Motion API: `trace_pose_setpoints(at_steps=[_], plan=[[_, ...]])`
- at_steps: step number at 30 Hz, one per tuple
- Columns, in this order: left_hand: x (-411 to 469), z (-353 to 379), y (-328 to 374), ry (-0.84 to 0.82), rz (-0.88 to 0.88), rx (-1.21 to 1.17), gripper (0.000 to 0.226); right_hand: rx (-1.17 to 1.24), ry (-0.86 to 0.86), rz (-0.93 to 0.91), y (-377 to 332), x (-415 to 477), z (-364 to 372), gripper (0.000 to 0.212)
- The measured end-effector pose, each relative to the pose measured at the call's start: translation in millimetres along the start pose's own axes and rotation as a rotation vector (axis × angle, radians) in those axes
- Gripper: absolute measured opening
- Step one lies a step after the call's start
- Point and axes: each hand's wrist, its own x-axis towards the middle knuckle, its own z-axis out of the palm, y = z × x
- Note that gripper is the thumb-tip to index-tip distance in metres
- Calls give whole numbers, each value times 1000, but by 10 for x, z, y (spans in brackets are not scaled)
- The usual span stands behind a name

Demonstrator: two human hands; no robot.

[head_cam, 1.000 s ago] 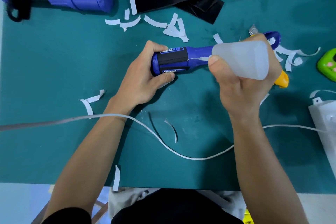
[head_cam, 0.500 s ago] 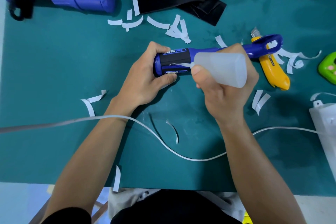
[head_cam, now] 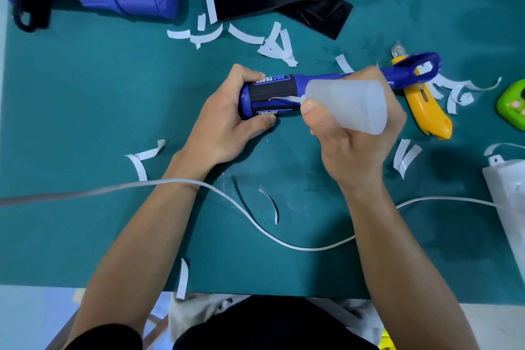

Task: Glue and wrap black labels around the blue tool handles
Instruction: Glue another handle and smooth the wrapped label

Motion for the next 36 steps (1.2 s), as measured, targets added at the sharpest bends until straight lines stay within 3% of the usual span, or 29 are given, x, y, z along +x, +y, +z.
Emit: trace_pose_setpoints(at_steps=[10,14,20,25,31,36], plan=[[2,1,-11,1,2,9,54,-22,12,-18,-26,47,-56,17],[-2,5,-16,-3,-2,8,54,-68,30,3,-10,48,-74,30],[6,-6,-11,-8,5,10,55,-109,40,17,11,68,-110,33],[1,-12,-4,-12,7,8,54,-106,51,26,-4,91,-135,23],[-1,-16,2,-13,4,1,52,-113,73,8,4,129,-149,31],[0,-17,-1,-16,5,-5,53,-124,74,18,37,138,-184,22]])
